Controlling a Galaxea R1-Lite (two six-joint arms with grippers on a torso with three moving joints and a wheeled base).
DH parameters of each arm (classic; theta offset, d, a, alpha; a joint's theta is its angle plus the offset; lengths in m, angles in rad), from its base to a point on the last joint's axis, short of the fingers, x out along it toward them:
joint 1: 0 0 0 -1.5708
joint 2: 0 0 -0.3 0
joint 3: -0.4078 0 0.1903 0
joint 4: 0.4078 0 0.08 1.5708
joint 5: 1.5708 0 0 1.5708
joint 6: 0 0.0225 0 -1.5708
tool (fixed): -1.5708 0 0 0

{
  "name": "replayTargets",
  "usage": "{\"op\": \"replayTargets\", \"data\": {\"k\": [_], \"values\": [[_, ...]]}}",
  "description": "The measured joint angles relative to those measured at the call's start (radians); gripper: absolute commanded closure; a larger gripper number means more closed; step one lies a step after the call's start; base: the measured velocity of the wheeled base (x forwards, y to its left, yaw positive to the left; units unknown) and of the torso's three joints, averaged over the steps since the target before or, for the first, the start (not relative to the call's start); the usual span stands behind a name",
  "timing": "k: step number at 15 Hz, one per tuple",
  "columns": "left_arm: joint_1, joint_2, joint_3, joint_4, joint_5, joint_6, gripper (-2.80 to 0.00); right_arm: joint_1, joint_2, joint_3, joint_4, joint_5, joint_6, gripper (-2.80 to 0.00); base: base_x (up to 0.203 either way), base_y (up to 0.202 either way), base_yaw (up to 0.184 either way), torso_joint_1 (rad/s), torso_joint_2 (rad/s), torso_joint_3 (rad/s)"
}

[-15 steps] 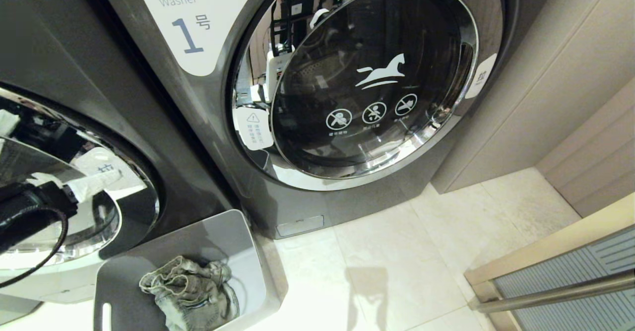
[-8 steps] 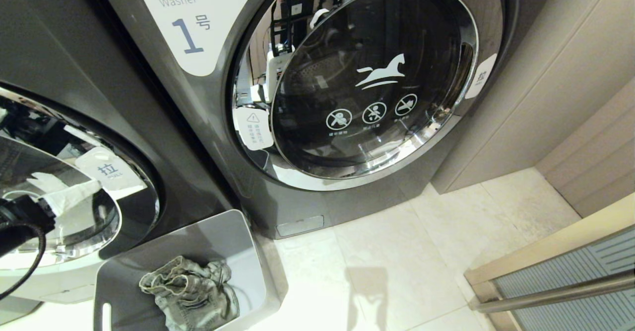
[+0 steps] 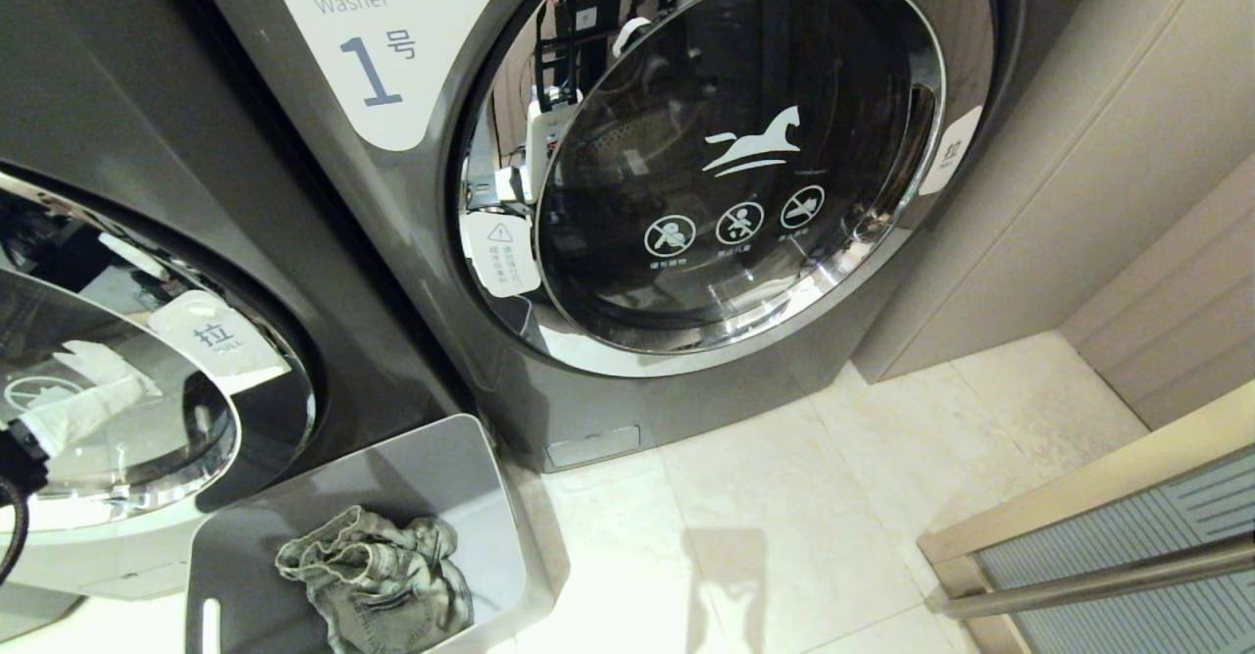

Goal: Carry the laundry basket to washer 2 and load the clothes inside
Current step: Open the lid of the washing machine

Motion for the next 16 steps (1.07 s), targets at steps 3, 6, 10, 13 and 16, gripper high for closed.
{"op": "replayTargets", "data": {"k": [3, 6, 10, 13, 16], "values": [[-0.001, -0.009, 0.003, 0.035, -0.056, -0.042, -2.80, 0.000, 0.000, 0.000, 0.000, 0.000, 0.000, 0.00, 0.000, 0.000, 0.000, 0.000, 0.00, 0.000], [-0.022, 0.025, -0.003, 0.015, -0.109, -0.054, -2.80, 0.000, 0.000, 0.000, 0.000, 0.000, 0.000, 0.00, 0.000, 0.000, 0.000, 0.000, 0.00, 0.000], [-0.066, 0.113, -0.017, -0.085, -0.116, -0.052, -2.80, 0.000, 0.000, 0.000, 0.000, 0.000, 0.000, 0.00, 0.000, 0.000, 0.000, 0.000, 0.00, 0.000], [-0.076, 0.177, -0.041, -0.135, -0.116, -0.051, -2.80, 0.000, 0.000, 0.000, 0.000, 0.000, 0.000, 0.00, 0.000, 0.000, 0.000, 0.000, 0.00, 0.000], [-0.090, 0.221, -0.080, -0.139, -0.116, -0.051, -2.80, 0.000, 0.000, 0.000, 0.000, 0.000, 0.000, 0.00, 0.000, 0.000, 0.000, 0.000, 0.00, 0.000]]}}
